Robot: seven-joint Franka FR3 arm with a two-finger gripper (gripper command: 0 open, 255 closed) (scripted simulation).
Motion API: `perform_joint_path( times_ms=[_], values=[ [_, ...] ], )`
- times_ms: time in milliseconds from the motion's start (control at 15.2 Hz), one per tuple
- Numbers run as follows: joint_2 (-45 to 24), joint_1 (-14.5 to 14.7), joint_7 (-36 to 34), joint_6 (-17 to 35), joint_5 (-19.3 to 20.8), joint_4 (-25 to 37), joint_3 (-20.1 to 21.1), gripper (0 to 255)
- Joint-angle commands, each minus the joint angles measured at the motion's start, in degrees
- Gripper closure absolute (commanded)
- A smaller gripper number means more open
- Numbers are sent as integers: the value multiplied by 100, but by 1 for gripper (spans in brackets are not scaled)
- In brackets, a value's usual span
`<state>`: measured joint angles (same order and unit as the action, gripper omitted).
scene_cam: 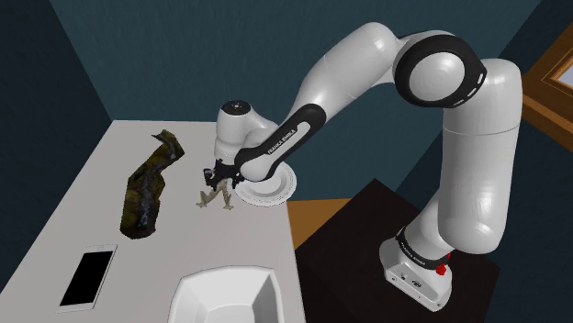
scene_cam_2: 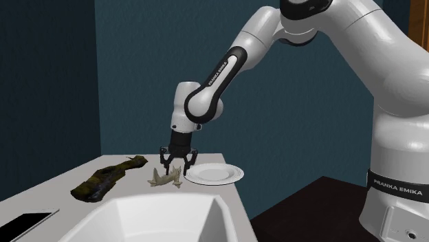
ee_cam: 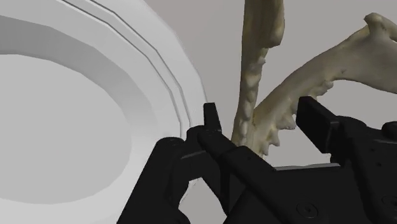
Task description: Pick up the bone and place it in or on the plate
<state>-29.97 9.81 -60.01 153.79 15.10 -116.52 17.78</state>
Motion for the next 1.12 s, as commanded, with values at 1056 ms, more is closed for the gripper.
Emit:
perform_joint_path(
  times_ms=[1056],
  values=[
    [478, -169, 171, -448, -255, -35, 223, 255]
  ],
)
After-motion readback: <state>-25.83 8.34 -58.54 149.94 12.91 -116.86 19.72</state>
